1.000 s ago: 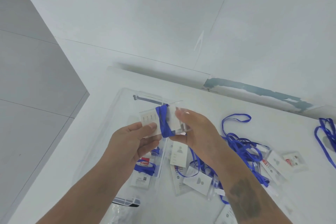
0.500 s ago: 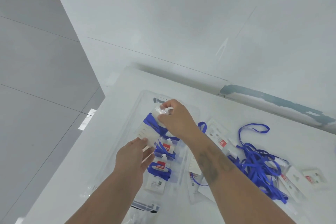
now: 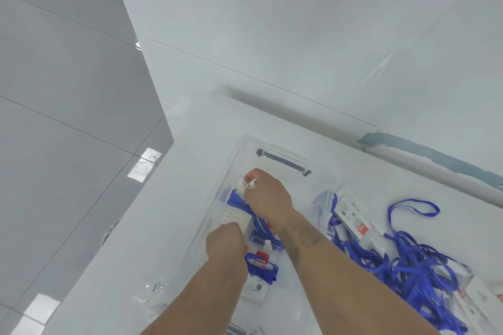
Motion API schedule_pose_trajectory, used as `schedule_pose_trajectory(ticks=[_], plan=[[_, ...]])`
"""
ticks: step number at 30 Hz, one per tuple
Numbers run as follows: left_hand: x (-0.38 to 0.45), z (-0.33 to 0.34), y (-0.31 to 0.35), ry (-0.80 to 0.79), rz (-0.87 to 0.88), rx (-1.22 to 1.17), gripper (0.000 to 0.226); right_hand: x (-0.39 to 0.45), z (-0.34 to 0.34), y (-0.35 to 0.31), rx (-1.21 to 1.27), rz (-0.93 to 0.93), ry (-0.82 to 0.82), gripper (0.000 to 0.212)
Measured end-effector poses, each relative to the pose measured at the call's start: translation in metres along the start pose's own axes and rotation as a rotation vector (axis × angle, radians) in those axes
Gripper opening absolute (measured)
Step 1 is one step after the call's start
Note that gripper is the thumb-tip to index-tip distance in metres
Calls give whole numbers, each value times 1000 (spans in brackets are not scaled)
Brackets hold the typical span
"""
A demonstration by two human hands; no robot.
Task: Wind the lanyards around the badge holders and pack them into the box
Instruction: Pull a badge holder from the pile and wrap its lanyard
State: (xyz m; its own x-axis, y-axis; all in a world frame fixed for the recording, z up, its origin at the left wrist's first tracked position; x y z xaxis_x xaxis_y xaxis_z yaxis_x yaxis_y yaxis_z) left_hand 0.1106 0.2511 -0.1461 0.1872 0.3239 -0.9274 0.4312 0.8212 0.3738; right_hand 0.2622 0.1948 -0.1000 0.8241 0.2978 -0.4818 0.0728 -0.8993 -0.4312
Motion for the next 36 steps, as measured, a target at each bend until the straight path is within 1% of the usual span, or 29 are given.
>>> schedule_pose_trajectory(ticks=[2, 4, 6, 8, 10, 14, 18, 20, 22, 24, 25, 27, 29, 31, 33, 36], plan=[[1, 1, -2, -7, -22, 8, 12, 3, 2, 0, -48, -7, 50, 23], [1, 3, -4, -16, -42, -9, 20, 6, 5, 1, -147, -6, 97, 34], [1, 6, -2, -15, -43, -4, 17, 7, 6, -1, -239, -21, 133, 39], [-1, 7, 0, 14, -36, 6, 12, 6, 6, -5, -314, -48, 164, 37], [-5, 6, 1, 42, -43, 8, 12, 2, 6, -8, -356, -75, 196, 36], [-17, 11, 1, 29, -68, -42, 14, -5, 6, -5, -429, -77, 228, 37], [-21, 15, 2, 19, -94, -83, 17, -13, -2, -9, -546, -86, 305, 36], [-20, 15, 1, 18, -97, -96, 14, -14, -1, -10, -585, -79, 281, 38], [-20, 15, 1, 10, -90, -110, 11, -17, -2, -10, -574, -62, 289, 43], [-21, 17, 3, -1, -83, -108, 15, -17, -3, -9, -537, -58, 301, 50], [-22, 17, 3, -3, -84, -107, 18, -17, -4, -8, -520, -56, 303, 51], [-24, 18, 3, -3, -94, -108, 16, -16, -7, -6, -493, -50, 286, 41], [-27, 19, 4, -8, -96, -104, 7, -15, -7, -6, -522, -53, 230, 31], [-30, 19, 6, -14, -91, -98, 8, -17, -6, -5, -548, -48, 171, 26], [-32, 20, 8, -30, -90, -106, 7, -20, -7, -4, -561, -31, 146, 27], [-35, 21, 10, -46, -86, -105, 7, -21, -11, -1, -517, -8, 98, 38]])
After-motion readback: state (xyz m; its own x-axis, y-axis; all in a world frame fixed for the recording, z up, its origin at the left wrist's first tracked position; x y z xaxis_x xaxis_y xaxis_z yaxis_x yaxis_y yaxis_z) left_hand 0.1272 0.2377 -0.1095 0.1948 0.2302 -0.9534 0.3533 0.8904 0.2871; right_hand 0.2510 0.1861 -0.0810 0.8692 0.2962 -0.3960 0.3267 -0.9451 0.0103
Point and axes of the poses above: each hand's wrist, its own x-axis towards the middle knuckle, its own z-axis out of the palm, y = z × x, the point moved 9 cm from there along x, towards the middle knuckle, and after that the axes turned 7 degrees about -x, right-handed, at the moved point
